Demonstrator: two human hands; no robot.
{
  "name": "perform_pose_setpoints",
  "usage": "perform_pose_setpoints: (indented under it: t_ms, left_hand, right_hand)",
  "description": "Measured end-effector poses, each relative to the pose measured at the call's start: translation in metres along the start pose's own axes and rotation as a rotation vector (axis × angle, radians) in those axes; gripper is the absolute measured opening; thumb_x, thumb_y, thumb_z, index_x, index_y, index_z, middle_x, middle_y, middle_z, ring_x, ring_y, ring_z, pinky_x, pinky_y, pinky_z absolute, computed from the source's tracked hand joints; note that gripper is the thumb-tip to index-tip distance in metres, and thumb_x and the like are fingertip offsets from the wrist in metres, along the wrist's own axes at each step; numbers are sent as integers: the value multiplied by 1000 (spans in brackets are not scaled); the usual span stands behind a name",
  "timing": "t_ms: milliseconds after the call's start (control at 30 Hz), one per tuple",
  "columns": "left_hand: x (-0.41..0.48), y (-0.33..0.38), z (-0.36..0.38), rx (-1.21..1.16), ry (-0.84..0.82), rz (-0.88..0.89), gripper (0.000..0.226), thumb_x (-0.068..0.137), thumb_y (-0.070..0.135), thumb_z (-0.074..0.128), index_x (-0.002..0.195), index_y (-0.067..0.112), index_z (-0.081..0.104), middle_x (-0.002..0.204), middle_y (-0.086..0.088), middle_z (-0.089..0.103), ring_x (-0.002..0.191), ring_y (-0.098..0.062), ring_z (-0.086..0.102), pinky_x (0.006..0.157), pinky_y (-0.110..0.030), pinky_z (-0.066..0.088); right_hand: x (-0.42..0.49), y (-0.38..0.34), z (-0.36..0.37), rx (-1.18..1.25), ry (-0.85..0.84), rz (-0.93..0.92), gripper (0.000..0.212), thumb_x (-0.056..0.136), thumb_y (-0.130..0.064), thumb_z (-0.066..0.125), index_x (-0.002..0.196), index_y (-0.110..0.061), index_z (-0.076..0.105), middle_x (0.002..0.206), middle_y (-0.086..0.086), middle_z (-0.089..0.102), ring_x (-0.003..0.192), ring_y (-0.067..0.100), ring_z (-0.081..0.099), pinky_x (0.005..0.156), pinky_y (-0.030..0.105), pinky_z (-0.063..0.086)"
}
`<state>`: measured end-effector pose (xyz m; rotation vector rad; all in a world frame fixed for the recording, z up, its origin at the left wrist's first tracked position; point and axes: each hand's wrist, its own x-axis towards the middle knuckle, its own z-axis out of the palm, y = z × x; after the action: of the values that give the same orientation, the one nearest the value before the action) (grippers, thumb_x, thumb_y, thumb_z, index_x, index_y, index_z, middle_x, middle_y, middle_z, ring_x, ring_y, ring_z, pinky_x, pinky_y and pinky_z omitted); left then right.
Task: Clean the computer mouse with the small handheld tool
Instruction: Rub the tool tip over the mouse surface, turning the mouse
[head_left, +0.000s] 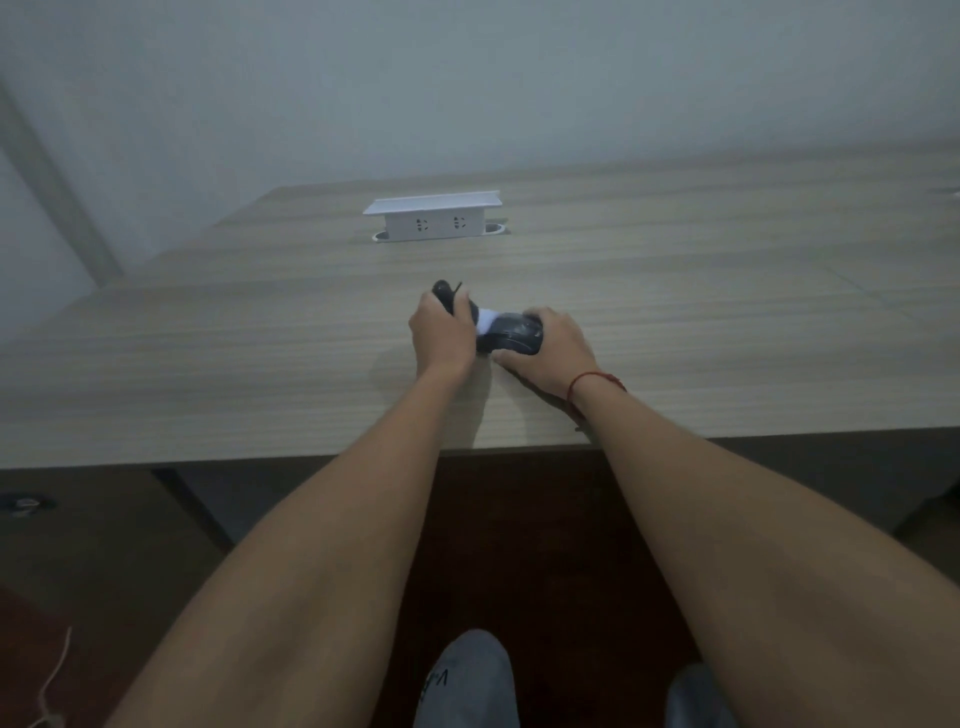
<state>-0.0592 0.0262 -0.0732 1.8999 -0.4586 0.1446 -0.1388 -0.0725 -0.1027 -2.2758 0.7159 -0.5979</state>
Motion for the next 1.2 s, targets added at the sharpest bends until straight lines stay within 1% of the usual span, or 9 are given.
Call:
perform_pose_setpoints:
  t_ms: [100, 300, 500, 600, 667, 733, 933, 1067, 1200]
  left_hand:
    - [1, -16, -7, 83, 46, 8, 35, 99, 30, 49, 111, -2, 57, 112, -19, 62, 99, -29, 59, 78, -30, 42]
    - [0, 4, -7, -40, 3, 55, 35, 98, 32, 50, 109, 0, 59, 98, -8, 58, 90, -17, 54, 77, -25, 41]
    - [5, -1, -13, 86, 14, 16, 36, 98, 30, 50, 111, -2, 58, 114, -19, 63, 102, -29, 60, 79, -30, 43]
    - [5, 5, -10, 34, 5, 42, 38, 98, 30, 50, 113, -3, 58, 113, -19, 63, 105, -29, 60, 82, -30, 43]
    - [3, 3, -5, 76, -21, 16, 38, 99, 31, 49, 114, -2, 57, 116, -19, 62, 107, -31, 60, 85, -33, 46]
    - [4, -1, -2, 131, -47, -18, 37, 99, 32, 48, 113, -1, 56, 118, -19, 60, 107, -33, 60, 88, -37, 49]
    - [4, 9, 1, 23, -8, 63, 37, 99, 32, 49, 111, -2, 58, 113, -19, 63, 104, -30, 60, 85, -32, 45]
    - [6, -10, -8, 123, -47, -31, 38, 98, 30, 49, 115, -3, 56, 119, -21, 60, 108, -34, 59, 90, -38, 48]
    - [4, -3, -17, -9, -24, 52, 37, 98, 32, 49, 112, -2, 57, 110, -16, 62, 97, -24, 58, 84, -32, 47]
  right_hand:
    - [4, 1, -4, 14, -25, 10, 68, 72, -37, 80, 130, -19, 49, 128, 3, 51, 116, 22, 50, 101, 40, 46]
    - [6, 0, -6, 74, -92, 28, 59, 72, -29, 78, 125, -22, 52, 122, 4, 56, 110, 23, 54, 99, 43, 48]
    - [6, 1, -12, 88, -121, 45, 60, 80, -24, 69, 136, -19, 47, 134, 8, 49, 122, 26, 48, 103, 41, 44]
    - [9, 1, -11, 69, -146, 70, 77, 78, -35, 73, 144, -20, 37, 144, 9, 41, 131, 29, 42, 108, 48, 40]
    - [8, 1, -9, 16, -136, 46, 86, 70, -51, 77, 141, -21, 40, 140, 8, 45, 128, 28, 44, 106, 48, 42]
    - [5, 2, -5, -70, -95, -11, 82, 67, -58, 76, 134, -22, 46, 130, 5, 50, 119, 25, 47, 102, 45, 45]
    - [4, 4, -4, -80, -72, -63, 68, 67, -54, 78, 124, -26, 53, 120, 4, 53, 110, 24, 50, 97, 44, 47]
    - [5, 5, -9, -78, -118, -68, 67, 69, -49, 79, 126, -25, 54, 124, 5, 50, 116, 23, 45, 102, 42, 43]
    - [7, 1, -11, -47, -178, -58, 67, 66, -49, 81, 124, -27, 55, 124, 6, 53, 116, 27, 49, 102, 47, 45]
